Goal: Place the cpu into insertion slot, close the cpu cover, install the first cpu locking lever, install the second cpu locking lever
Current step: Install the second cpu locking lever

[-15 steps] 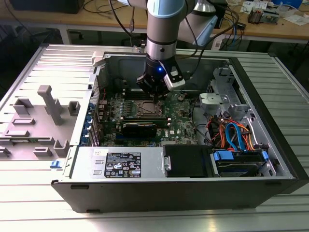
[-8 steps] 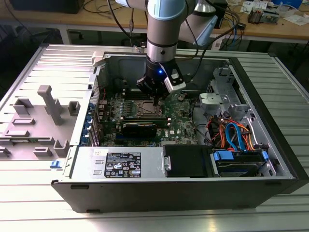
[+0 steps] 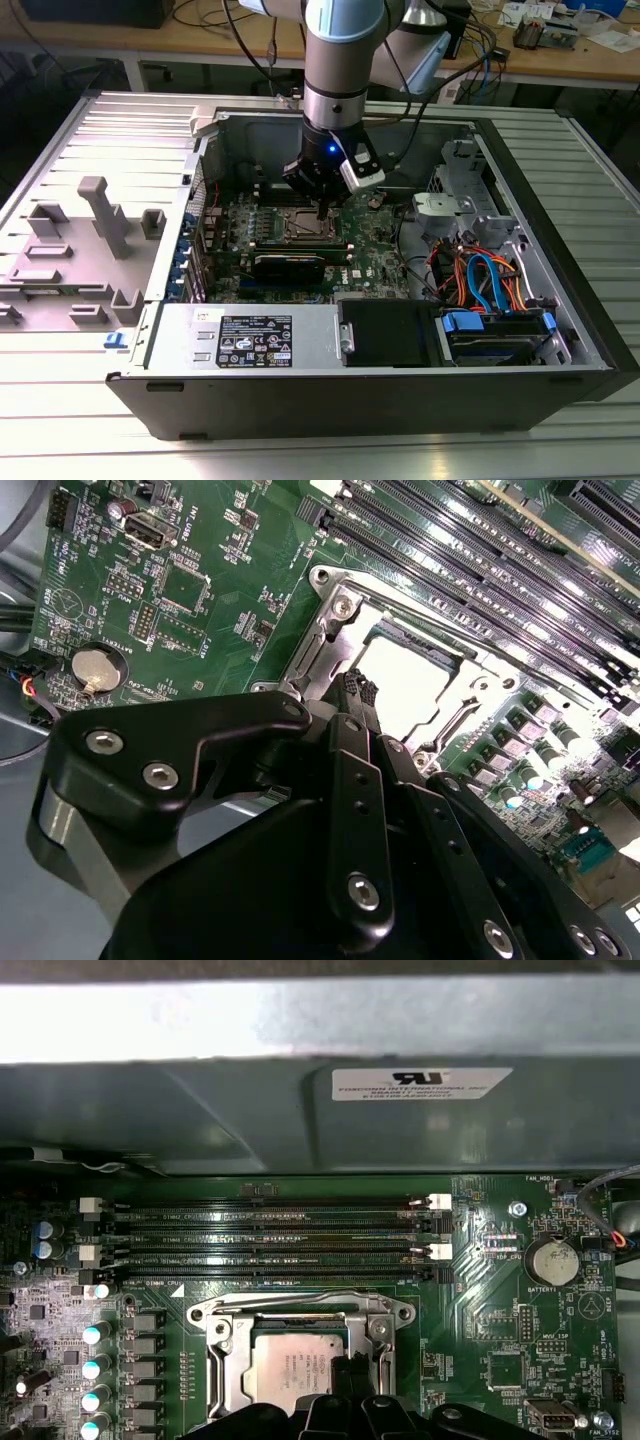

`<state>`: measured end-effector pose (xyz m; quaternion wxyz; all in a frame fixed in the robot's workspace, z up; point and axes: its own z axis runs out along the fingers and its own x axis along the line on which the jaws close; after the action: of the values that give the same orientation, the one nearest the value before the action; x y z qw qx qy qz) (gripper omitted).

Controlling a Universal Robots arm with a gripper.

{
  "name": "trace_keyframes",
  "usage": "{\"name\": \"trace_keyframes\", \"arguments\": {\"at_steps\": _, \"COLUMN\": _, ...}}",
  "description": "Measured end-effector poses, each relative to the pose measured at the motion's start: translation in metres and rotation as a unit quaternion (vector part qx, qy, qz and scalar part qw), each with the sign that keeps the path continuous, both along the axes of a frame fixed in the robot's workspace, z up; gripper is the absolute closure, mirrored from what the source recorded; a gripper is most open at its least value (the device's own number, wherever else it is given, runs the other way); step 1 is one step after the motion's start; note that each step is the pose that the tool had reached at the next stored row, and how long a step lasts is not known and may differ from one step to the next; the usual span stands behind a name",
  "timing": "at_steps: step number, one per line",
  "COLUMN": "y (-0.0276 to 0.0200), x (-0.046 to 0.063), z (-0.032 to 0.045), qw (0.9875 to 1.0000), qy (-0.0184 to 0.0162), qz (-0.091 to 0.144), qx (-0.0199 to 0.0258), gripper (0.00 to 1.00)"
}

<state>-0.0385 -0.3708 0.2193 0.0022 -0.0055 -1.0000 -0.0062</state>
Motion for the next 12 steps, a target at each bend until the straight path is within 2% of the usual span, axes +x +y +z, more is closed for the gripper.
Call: {"name": "trace_keyframes", "arguments": {"at_steps": 12, "y": 0.0000, "x": 0.0001, "z": 0.0024, "qw": 1.0000, "qy": 0.0001, "qz": 0.000, "qx": 0.0000, "gripper": 0.89}}
